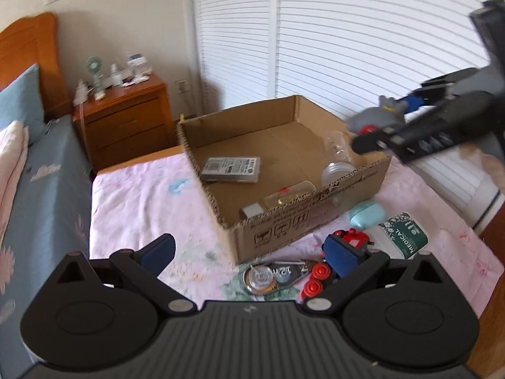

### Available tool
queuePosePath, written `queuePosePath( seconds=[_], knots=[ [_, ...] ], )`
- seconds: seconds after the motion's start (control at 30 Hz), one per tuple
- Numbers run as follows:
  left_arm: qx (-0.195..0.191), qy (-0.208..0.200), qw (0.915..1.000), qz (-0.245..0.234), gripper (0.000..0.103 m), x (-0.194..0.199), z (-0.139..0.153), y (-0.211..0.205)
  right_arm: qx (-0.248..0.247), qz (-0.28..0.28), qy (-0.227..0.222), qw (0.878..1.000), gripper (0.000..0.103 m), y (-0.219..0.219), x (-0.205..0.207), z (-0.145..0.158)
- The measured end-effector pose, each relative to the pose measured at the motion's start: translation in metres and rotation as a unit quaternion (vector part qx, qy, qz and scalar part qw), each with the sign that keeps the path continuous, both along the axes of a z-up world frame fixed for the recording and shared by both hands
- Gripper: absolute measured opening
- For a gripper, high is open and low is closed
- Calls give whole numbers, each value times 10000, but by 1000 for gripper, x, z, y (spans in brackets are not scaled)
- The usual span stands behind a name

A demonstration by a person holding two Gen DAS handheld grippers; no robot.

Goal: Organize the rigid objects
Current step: 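Carry the capsule jar and gray toy into the box and release both, then grasp the black digital timer with the left gripper while the right grasps the MEDICAL tub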

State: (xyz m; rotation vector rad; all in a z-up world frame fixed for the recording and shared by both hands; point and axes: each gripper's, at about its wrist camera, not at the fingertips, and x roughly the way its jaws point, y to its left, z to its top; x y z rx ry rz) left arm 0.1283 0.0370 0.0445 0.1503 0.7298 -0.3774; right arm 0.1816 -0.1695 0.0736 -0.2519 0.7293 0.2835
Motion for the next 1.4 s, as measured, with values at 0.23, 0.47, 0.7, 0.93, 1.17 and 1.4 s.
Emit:
queuePosePath(
  seconds=[0.23, 0.47, 0.7, 0.93, 1.17, 1.4],
  knots=[
    [-214, 48, 9991, 349, 100, -16, -8, 7, 36, -266, 250, 9993, 78, 11, 57, -4],
    [-139, 112, 9990, 401, 100, -21, -16, 9, -35, -679, 125, 9976, 103, 16, 103, -8],
    [-208, 218, 9983, 498, 100, -19, -19, 13, 21, -681, 134, 9976, 103, 14, 86, -10],
    [-193, 201, 9976, 629, 100, -23, -18, 14, 134, -690, 120, 9975, 103, 12, 51, -9],
    [-155, 251, 9972, 687, 100, -28, -22, 14, 324, -963, 111, 9948, 103, 2, 4, -26],
    [-23, 330, 9977, 597, 101, -34, -31, 8, 248, -1239, 139, 9919, 103, -2, -56, -62]
  ],
)
